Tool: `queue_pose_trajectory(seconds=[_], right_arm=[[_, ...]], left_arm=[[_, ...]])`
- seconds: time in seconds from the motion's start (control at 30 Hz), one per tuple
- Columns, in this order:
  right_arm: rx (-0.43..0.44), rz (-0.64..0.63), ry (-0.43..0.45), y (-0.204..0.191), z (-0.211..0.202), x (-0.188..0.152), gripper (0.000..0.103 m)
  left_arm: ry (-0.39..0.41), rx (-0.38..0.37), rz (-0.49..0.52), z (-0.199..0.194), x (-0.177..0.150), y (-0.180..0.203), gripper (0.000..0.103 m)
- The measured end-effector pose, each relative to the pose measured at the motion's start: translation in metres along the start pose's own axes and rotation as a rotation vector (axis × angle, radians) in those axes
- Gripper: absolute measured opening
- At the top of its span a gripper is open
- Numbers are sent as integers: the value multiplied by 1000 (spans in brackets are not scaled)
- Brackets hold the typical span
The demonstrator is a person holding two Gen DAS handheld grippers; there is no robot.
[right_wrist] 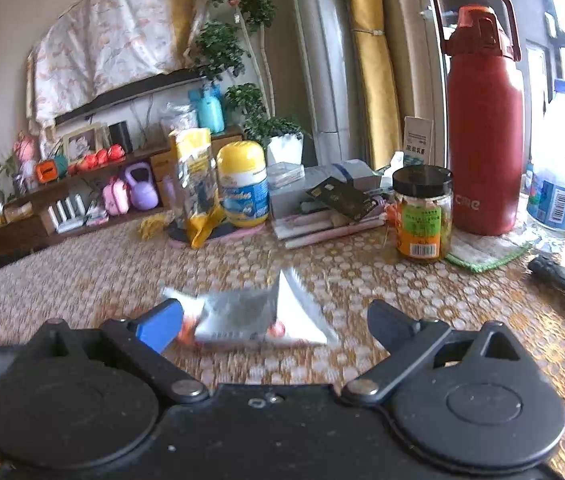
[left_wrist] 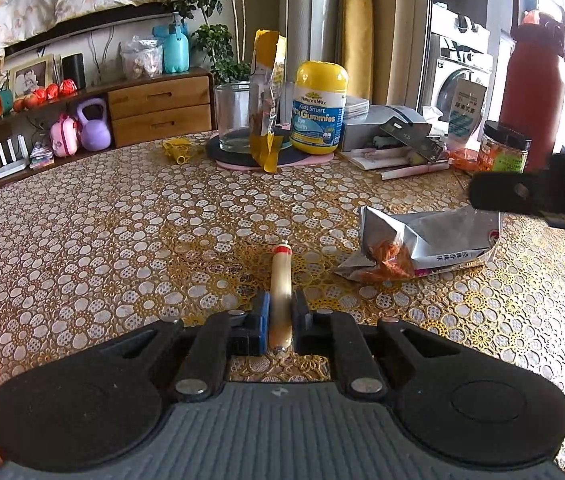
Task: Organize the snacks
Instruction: 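Grasp the tan stick snack with the left tool while the right grasps the silver foil wrapper, then carry the tan stick and silver wrapper over the white box with both tools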
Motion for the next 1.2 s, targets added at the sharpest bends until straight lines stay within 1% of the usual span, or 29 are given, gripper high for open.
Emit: queue_pose_trajectory(seconds=[0.1, 0.17, 0.23, 0.33, 0.37, 0.47, 0.5, 0.53, 0.77, 1.0, 1.07, 1.1, 1.13, 1.2], right_arm=[[-9, 43, -7, 7, 14, 5, 98], [-8, 66, -19, 10, 22, 5, 92], [-15, 74, -54, 11, 30, 3, 78], [-15, 90, -84, 12, 37, -2, 70], [-12, 98, -86, 13, 38, -4, 69], [-33, 95, -86, 11, 38, -6, 59], [-41, 95, -84, 11, 38, -6, 46], [-47, 99, -86, 12, 39, -6, 41], [-61, 81, -81, 11, 40, -6, 40], [-63, 96, -58, 10, 35, -11, 38], [-54, 110, -56, 11, 32, -13, 36], [-40, 122, -50, 11, 29, -14, 30], [-38, 124, -48, 10, 26, -14, 28], [-47, 123, -46, 9, 20, -15, 26]], left_arm=[[0, 1, 0, 1, 0, -1, 11], [0, 2, 0, 1, 0, 0, 11], [0, 2, 1, 1, 0, -1, 11], [0, 3, 2, 1, 1, -1, 11], [0, 4, 3, 1, 1, 0, 11], [0, 3, 2, 1, 1, 0, 11], [0, 3, 1, 1, 1, 1, 11], [-1, 2, 0, 1, 1, 1, 11], [0, 6, 6, 2, 1, 1, 11], [3, 17, 19, 3, 1, 4, 11], [6, 24, 19, 2, 1, 5, 11], [14, 38, 18, 1, 1, 5, 11], [26, 50, 19, -2, 0, 4, 11], [26, 43, 17, -9, -1, 3, 11]])
Point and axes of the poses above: each gripper's, at about its wrist camera, not at the fingertips, and z roughly the way its jaws point, y to its right, x to its top, the point moved 1 cm from there along z, roughly the way its jaws point, and after that the axes turned 12 degrees about x, right-handed, at the moved point
